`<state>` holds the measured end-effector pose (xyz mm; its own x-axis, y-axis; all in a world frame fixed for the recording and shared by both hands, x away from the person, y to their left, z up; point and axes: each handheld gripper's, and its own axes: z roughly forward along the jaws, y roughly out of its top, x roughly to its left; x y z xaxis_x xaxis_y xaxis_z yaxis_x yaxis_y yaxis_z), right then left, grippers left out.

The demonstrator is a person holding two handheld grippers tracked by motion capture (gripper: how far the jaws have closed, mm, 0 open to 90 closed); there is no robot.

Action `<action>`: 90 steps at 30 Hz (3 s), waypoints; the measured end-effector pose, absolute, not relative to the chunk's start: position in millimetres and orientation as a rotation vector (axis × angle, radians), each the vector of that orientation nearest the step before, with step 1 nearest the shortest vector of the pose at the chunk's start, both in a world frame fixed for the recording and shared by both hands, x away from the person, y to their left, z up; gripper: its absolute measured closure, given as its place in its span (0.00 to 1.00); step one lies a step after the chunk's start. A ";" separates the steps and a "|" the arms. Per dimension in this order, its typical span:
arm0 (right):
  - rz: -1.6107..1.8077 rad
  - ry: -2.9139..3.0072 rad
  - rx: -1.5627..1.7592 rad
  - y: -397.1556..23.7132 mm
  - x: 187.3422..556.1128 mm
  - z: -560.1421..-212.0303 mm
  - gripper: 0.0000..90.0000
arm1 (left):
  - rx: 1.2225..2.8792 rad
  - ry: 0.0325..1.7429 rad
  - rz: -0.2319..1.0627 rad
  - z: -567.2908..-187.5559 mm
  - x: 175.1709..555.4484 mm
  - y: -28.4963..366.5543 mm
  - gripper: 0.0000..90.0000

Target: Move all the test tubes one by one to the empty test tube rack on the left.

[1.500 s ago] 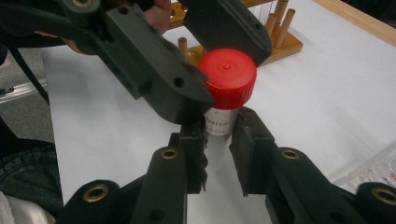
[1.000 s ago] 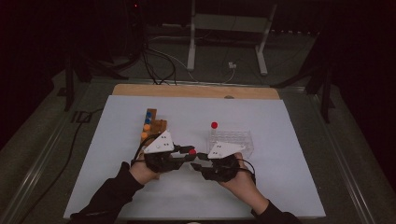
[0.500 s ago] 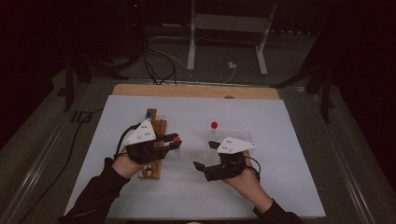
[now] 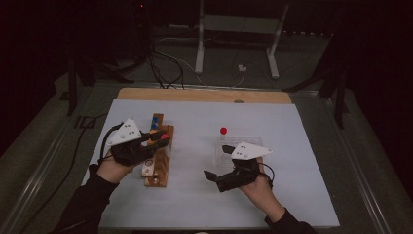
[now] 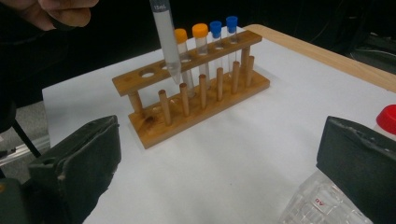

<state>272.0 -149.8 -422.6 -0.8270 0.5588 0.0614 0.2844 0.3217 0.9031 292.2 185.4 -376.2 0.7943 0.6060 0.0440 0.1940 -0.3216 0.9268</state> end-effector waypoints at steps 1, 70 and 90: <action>1.507 2.327 0.762 -150.1 271.9 -422.3 0.00 | 1.886 0.618 0.485 -375.3 291.9 188.2 0.80; 1.509 2.341 0.733 -152.5 270.6 -421.7 0.00 | 1.962 0.765 0.452 -421.6 293.6 216.9 0.55; 1.461 2.279 0.814 -174.3 293.2 -417.3 0.00 | 1.885 0.602 0.324 -404.6 275.3 186.8 0.07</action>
<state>293.2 -174.3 -417.3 -0.7892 0.6128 0.0406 0.2928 0.3174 0.9019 275.3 186.8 -404.6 0.8349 0.5476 -0.0564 0.2543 -0.2927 0.9218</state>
